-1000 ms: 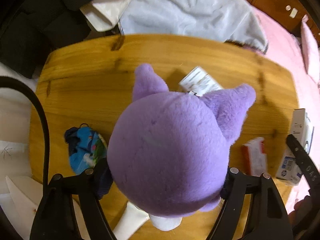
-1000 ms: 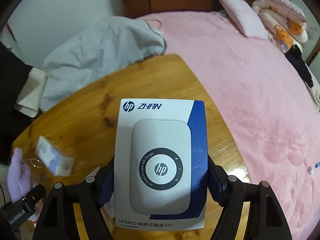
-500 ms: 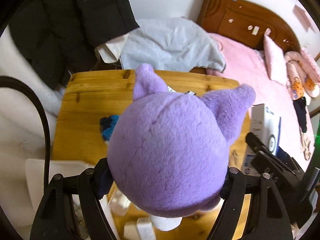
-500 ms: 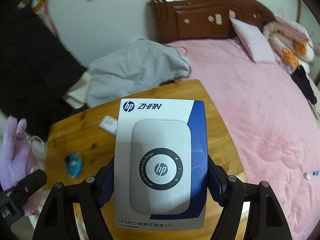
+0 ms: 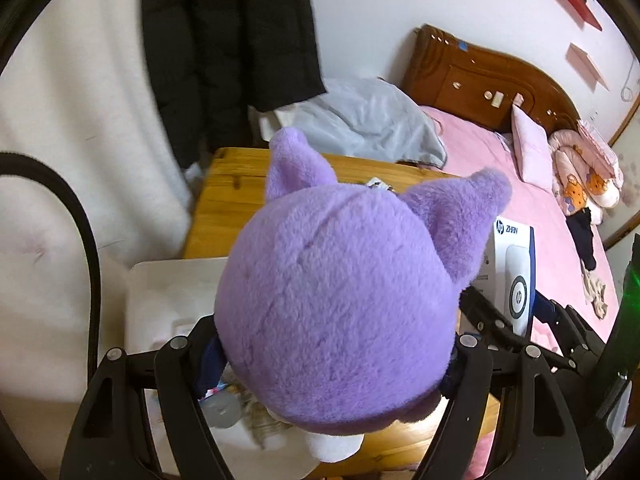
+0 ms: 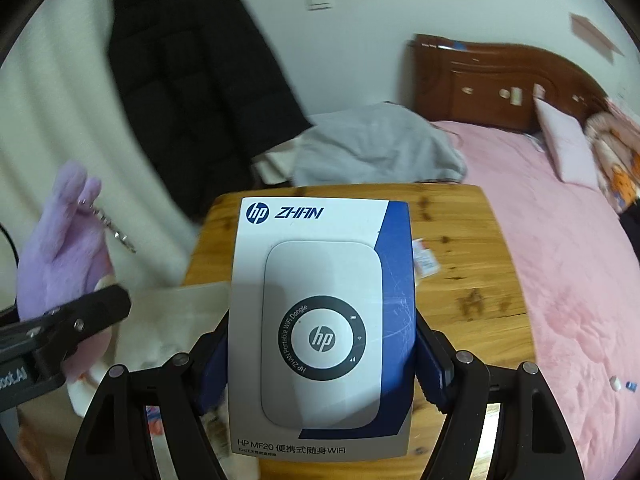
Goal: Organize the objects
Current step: 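Carry HP box and purple plush over the white tray and release both, then move both grippers back over the table toward the pouch and white box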
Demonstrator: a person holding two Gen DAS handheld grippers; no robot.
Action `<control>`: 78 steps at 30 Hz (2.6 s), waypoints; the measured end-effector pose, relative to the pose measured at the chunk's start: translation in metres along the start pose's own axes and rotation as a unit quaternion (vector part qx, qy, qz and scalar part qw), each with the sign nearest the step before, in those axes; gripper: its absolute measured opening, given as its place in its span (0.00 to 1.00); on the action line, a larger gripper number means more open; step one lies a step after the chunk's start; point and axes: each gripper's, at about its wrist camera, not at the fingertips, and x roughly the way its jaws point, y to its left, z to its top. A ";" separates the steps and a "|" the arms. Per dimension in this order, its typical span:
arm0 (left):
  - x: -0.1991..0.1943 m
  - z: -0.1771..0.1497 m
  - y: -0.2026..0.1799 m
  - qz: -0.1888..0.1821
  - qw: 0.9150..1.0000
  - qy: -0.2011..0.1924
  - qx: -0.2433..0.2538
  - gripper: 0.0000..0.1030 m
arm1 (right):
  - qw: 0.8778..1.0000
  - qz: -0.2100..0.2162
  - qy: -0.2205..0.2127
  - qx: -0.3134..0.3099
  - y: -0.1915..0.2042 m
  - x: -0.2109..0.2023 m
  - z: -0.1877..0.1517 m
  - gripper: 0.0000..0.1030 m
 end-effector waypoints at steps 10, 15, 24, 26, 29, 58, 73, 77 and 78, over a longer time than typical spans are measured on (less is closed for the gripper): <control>-0.033 -0.041 0.071 0.080 0.995 -0.051 -0.023 0.79 | 0.995 0.033 0.012 -0.090 0.087 -0.014 -0.035 0.75; -0.029 -0.053 0.098 0.098 0.993 -0.054 -0.039 0.79 | 0.993 0.031 0.017 -0.116 0.109 -0.010 -0.043 0.75; -0.014 -0.062 0.121 0.104 0.992 -0.044 -0.052 0.79 | 0.986 0.043 0.067 -0.148 0.139 0.009 -0.065 0.75; -0.010 -0.064 0.122 0.104 0.992 -0.041 -0.055 0.79 | 0.984 0.046 0.078 -0.153 0.145 0.014 -0.069 0.75; -0.004 -0.064 0.124 0.104 0.992 -0.035 -0.056 0.79 | 0.982 0.049 0.091 -0.159 0.150 0.018 -0.075 0.75; -0.005 -0.064 0.123 0.105 0.992 -0.046 -0.046 0.93 | 0.976 0.082 0.119 -0.164 0.152 0.028 -0.083 0.76; -0.001 -0.061 0.109 0.095 0.994 -0.040 -0.038 0.93 | 0.979 0.077 0.110 -0.155 0.138 0.025 -0.081 0.76; 0.000 -0.059 0.103 0.092 0.994 -0.040 -0.035 0.93 | 0.980 0.075 0.110 -0.148 0.131 0.026 -0.080 0.76; 0.000 -0.058 0.102 0.092 0.994 -0.040 -0.034 0.93 | 0.981 0.075 0.109 -0.145 0.128 0.026 -0.079 0.76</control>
